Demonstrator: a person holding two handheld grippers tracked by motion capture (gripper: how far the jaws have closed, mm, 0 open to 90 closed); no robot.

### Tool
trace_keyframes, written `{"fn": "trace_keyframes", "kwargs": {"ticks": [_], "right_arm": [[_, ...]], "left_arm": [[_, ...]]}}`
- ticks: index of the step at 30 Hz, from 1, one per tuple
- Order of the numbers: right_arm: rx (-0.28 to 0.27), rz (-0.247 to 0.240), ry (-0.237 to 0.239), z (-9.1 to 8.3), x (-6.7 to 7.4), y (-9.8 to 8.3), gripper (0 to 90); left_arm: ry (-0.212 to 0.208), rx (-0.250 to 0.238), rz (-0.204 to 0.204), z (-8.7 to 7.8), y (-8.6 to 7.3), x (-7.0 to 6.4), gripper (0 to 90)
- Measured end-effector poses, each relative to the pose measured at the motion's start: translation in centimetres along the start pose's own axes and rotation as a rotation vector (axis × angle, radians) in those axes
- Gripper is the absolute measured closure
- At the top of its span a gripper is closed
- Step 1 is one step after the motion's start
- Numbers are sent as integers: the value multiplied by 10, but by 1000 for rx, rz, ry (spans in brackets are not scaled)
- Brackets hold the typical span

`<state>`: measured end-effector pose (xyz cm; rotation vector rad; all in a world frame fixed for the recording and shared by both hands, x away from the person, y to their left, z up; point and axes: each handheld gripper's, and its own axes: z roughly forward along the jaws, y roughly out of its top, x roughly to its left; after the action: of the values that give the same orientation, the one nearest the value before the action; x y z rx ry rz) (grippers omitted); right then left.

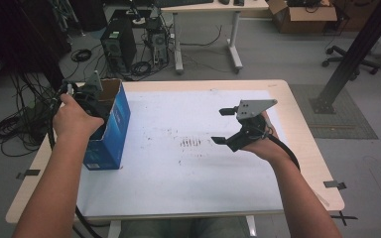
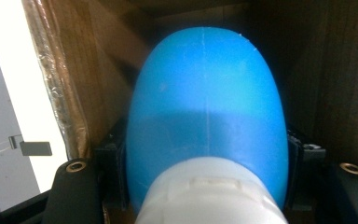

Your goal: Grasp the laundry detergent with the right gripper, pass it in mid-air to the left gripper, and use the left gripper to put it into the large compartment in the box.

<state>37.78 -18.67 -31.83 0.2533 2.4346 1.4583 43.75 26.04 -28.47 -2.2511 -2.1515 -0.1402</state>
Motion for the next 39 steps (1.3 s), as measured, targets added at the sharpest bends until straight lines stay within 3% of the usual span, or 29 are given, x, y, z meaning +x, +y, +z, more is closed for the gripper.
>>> {"fn": "trace_keyframes", "kwargs": {"ticks": [22,32,39], "right_arm": [[-5,-8,-2,-2,0,4,81],[-7,-15,0,-3,1,7,81],[-10,-17,0,-4,1,8,82]], "left_arm": [[11,-32,-14,-14,-3,-2,289],[18,-52,-18,-30,-8,0,250],[32,-89,-4,-44,-11,-2,171]]}}
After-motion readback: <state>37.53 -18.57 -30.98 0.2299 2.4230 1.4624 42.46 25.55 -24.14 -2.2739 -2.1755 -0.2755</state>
